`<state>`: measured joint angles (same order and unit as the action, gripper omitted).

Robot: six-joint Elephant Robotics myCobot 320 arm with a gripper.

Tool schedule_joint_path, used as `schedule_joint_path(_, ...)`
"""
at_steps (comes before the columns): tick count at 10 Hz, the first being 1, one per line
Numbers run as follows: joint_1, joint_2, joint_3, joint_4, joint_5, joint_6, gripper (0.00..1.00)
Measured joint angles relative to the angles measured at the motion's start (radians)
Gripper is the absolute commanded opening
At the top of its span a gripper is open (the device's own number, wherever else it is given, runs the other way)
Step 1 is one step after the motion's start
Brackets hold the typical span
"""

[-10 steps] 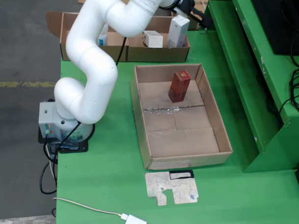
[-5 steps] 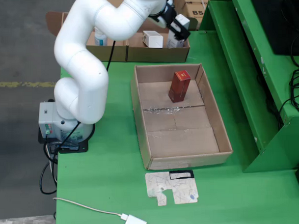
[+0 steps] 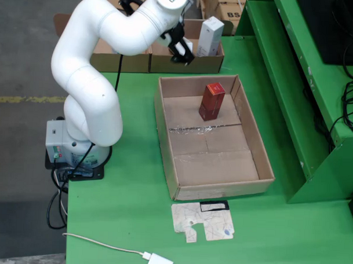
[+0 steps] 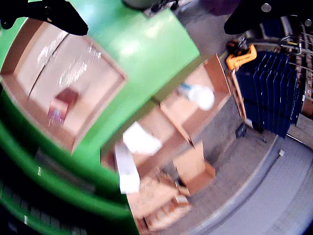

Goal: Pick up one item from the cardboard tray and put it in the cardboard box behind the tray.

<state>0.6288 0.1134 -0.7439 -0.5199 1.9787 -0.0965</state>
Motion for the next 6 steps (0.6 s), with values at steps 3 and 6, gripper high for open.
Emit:
schedule_joint_path(3,0.000,0.000,-0.141,-0.052,0.002,0.000,1.00)
schedule_joint_path(6,0.000,0.000,-0.282,-0.052,0.002,0.000,1.00)
